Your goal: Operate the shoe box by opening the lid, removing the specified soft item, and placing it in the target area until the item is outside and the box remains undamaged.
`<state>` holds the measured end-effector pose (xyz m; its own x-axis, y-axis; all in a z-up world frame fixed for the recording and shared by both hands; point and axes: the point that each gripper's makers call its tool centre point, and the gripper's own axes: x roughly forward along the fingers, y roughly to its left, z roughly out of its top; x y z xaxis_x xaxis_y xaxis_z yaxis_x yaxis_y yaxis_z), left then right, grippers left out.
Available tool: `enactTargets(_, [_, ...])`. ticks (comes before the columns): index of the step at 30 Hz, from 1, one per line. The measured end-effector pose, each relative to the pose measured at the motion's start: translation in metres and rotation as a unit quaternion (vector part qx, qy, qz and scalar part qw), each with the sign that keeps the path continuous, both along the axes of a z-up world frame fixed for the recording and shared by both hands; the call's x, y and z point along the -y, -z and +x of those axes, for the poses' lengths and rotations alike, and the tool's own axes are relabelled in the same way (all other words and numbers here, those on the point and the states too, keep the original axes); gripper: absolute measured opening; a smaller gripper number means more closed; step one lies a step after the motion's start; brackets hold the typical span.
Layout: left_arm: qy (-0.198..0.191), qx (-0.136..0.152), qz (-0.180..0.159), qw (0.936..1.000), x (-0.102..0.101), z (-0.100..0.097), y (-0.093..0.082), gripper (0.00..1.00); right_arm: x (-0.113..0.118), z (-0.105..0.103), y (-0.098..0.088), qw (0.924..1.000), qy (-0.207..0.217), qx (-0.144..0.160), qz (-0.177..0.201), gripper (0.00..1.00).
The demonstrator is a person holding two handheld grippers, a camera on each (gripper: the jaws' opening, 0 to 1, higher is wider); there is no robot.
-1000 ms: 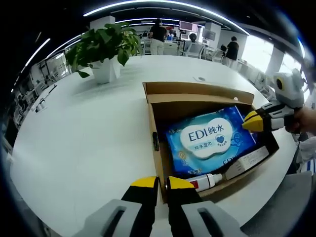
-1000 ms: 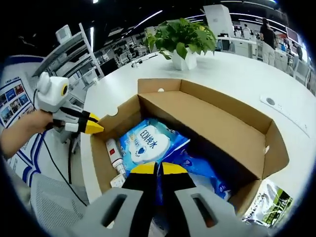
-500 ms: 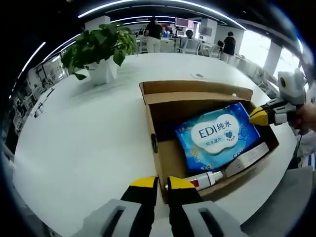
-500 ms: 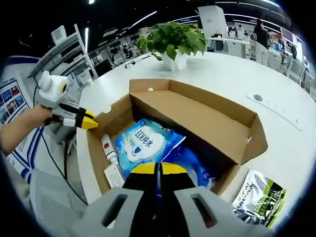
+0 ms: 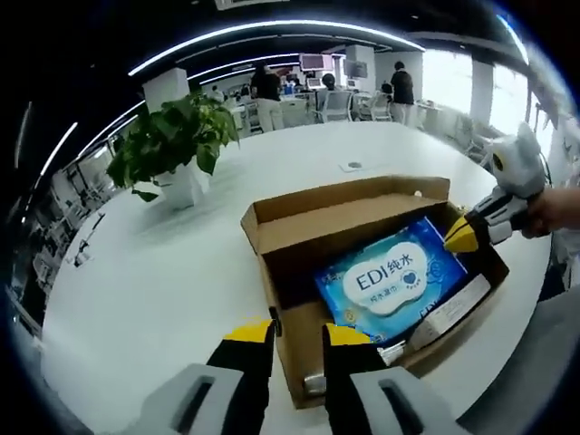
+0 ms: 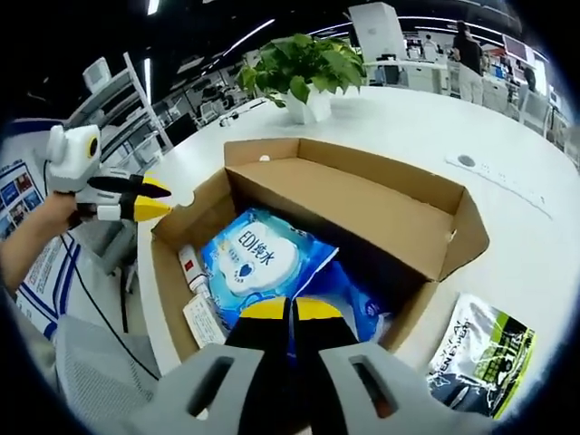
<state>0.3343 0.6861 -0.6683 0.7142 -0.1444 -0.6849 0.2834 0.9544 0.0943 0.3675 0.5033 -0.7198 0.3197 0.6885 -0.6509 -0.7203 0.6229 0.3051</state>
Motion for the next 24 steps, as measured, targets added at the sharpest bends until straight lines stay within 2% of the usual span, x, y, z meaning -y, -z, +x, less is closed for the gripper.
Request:
enactTargets(4, [0.022,-0.022,-0.003,0.9995,0.012,0.005,0.009,0.23,0.001,0.0,0.002,1.0,0.0,0.0,-0.002,0.0])
enactTargets(7, [0.033,-0.067,-0.015,0.9971,0.02,0.004,0.028,0.25,0.002,0.0,0.003,1.0,0.0,0.003,-0.008,0.0])
enactTargets(10, [0.042,-0.096,-0.028,0.9942,0.027,0.006,0.042,0.25,0.003,0.0,0.005,1.0,0.002,0.002,-0.009,0.0])
enactTargets(11, [0.046,-0.115,-0.028,0.9919,0.029,0.005,0.048,0.25,0.003,0.0,0.005,0.9999,0.002,0.002,-0.01,0.0])
enactTargets(13, [0.052,-0.12,-0.029,0.991,0.032,0.009,0.054,0.25,0.004,0.0,0.006,0.9999,0.002,0.003,-0.012,0.0])
enactTargets(15, [0.052,-0.146,-0.039,0.9872,0.035,0.008,0.062,0.25,0.004,-0.001,0.007,0.9999,0.001,0.005,-0.015,0.0])
enactTargets(18, [0.058,-0.153,-0.033,0.9859,0.036,0.012,0.07,0.25,0.004,-0.001,0.008,0.9997,-0.003,0.01,-0.021,0.0])
enactTargets(19, [0.063,-0.164,-0.032,0.9839,0.037,0.01,0.073,0.25,0.005,-0.001,0.008,0.9997,-0.005,0.012,-0.023,0.0])
enactTargets(24, [0.076,-0.175,-0.049,0.9804,0.044,0.01,0.081,0.21,0.006,-0.002,0.011,0.9994,-0.008,0.017,-0.03,0.0])
